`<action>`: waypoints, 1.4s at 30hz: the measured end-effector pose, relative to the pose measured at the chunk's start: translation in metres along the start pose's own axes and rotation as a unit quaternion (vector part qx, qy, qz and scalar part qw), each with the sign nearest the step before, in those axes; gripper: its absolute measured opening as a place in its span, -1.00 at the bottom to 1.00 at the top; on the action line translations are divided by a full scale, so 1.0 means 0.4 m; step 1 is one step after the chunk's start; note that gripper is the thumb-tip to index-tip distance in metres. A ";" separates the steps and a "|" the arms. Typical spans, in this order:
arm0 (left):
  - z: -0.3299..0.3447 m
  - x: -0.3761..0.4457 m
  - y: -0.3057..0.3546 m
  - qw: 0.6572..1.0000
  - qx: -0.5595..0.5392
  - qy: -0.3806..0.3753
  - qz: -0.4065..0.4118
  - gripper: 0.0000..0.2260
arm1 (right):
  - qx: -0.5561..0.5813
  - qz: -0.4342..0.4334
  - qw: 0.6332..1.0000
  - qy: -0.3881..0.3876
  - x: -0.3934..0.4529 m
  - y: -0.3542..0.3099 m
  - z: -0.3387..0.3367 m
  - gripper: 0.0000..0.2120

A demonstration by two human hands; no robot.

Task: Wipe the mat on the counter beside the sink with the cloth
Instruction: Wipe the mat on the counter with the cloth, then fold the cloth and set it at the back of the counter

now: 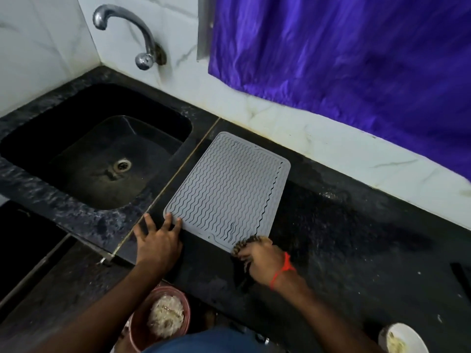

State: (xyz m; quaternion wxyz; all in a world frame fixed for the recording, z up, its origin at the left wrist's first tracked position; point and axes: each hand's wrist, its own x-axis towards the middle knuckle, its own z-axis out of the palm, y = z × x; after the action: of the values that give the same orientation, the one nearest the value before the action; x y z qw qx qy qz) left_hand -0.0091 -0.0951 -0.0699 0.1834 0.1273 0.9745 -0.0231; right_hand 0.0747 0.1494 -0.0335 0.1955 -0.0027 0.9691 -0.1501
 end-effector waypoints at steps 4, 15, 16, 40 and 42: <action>-0.016 0.001 -0.029 0.999 0.005 -0.019 0.031 -0.46 | 0.030 0.124 0.987 0.100 0.054 0.048 -0.023 -0.38; 0.011 -0.058 -0.152 0.972 -0.157 -0.008 0.173 -0.46 | 0.026 0.182 0.981 0.062 0.021 -0.154 0.114 -0.55; 0.012 -0.074 -0.158 0.968 -0.176 -0.006 0.180 -0.47 | 0.101 0.181 0.977 0.049 0.019 -0.160 0.103 -0.55; -0.207 -0.106 -0.086 0.740 -0.664 0.068 0.083 -0.80 | 0.744 0.212 0.608 0.179 -0.109 -0.431 -0.013 -0.84; -0.238 -0.146 -0.062 0.738 -0.650 0.126 0.129 -0.78 | 0.781 0.188 0.569 0.178 -0.118 -0.418 -0.021 -0.83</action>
State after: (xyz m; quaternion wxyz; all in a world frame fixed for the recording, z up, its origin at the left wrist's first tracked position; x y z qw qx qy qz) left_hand 0.0035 -0.1243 0.0400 0.0981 0.1037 0.7413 0.6558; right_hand 0.1061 -0.0048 0.0403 -0.0308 0.3596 0.4693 -0.8059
